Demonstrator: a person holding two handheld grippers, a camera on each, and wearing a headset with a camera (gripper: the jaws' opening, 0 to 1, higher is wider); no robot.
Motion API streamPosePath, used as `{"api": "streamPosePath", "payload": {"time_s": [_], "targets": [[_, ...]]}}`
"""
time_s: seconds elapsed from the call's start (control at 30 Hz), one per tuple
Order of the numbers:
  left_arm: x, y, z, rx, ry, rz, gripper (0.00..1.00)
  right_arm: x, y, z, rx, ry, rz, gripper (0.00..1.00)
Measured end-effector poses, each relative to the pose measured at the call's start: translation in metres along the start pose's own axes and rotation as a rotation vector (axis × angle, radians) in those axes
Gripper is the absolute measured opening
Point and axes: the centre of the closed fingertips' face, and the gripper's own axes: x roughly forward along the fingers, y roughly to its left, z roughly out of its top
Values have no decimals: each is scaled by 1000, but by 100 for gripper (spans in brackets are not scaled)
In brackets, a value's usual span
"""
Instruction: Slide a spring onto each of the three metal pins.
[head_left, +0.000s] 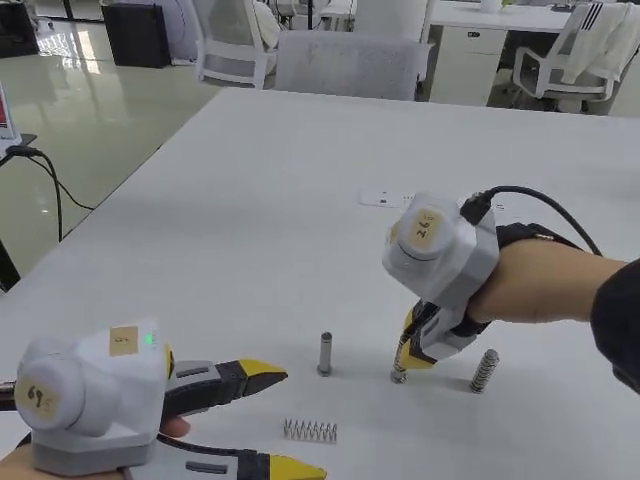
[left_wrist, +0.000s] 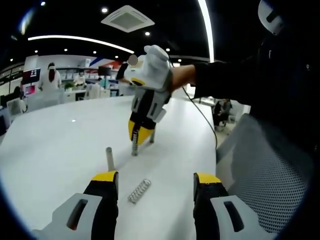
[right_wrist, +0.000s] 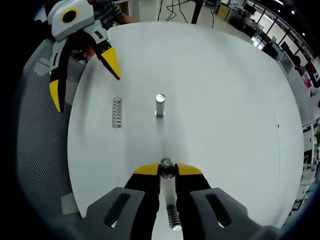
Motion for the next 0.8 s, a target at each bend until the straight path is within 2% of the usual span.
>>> {"api": "streamPosePath", "payload": {"time_s": [0.37, 0.8], "targets": [[-1, 0, -2, -1, 8, 4, 55, 12, 2, -5, 5, 8, 8, 9], [0, 0, -3, -2, 10, 2, 55, 11, 1, -5, 22, -9, 8, 10]]}}
